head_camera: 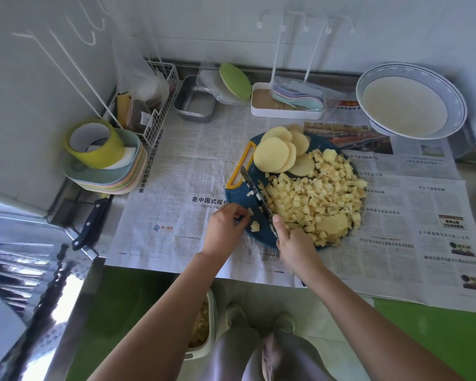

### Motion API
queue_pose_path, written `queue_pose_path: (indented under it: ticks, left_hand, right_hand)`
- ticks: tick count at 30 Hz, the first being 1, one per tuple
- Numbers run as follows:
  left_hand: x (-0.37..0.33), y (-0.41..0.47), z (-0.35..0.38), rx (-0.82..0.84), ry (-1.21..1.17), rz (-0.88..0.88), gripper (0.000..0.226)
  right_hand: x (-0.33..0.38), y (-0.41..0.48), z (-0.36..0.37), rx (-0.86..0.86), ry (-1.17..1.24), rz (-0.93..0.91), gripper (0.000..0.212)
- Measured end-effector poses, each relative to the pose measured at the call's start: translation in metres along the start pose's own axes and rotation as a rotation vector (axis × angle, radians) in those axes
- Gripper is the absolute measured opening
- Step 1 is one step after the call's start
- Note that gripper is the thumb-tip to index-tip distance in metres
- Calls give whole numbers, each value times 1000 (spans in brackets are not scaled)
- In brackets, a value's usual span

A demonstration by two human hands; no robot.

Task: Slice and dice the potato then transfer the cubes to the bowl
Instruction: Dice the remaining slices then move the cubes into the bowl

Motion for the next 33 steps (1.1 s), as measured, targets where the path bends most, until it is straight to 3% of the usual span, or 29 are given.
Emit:
queue_pose_path:
  ticks: [3,7,12,14,16,18,20,24,27,30,33]
  left_hand:
    - [2,-7,-8,0,-53,-23,17]
    - [9,-18,2,80,72,-32,34]
    - [-12,-10,4,71,86,-31,16]
    - [-28,-2,-7,16,118,-8,19]
    - [-54,2,-16,-73,175,169,42]
    - [-77,-3,-12,-39,229,408,64]
    - [-94,-12,1,114,224,585,65]
    - [-106,-6,23,258,218,688,55]
    - [-115,10,37,302,193,693,57]
    - [-104,25,46,345,110,570,58]
    - [-85,37,53,373,197,463,52]
  right_hand:
    - [-2,-3,0,47,70,15,72]
    - [3,-14,-3,103,172,20,74]
    - [8,-23,-20,130,288,85,69]
    - [11,-24,-33,153,365,135,65]
    - [13,-27,-44,193,532,245,57]
    - [14,-31,-48,248,741,391,55]
    - [17,-34,-52,291,902,463,61]
    - [20,-41,-58,330,1014,497,73]
    - [18,-48,-63,308,988,488,73]
    - [13,-54,-70,274,1000,497,72]
    - [6,-59,-80,239,1007,493,70]
Point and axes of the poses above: each hand's wrist, its own y-axis towards the middle knuckle, its own z-axis out of the palm, x = y × z, the point moved 6 cm from there along y, towards the middle knuckle, and after that the axes turned 4 degrees about y, right-handed, at the moved point
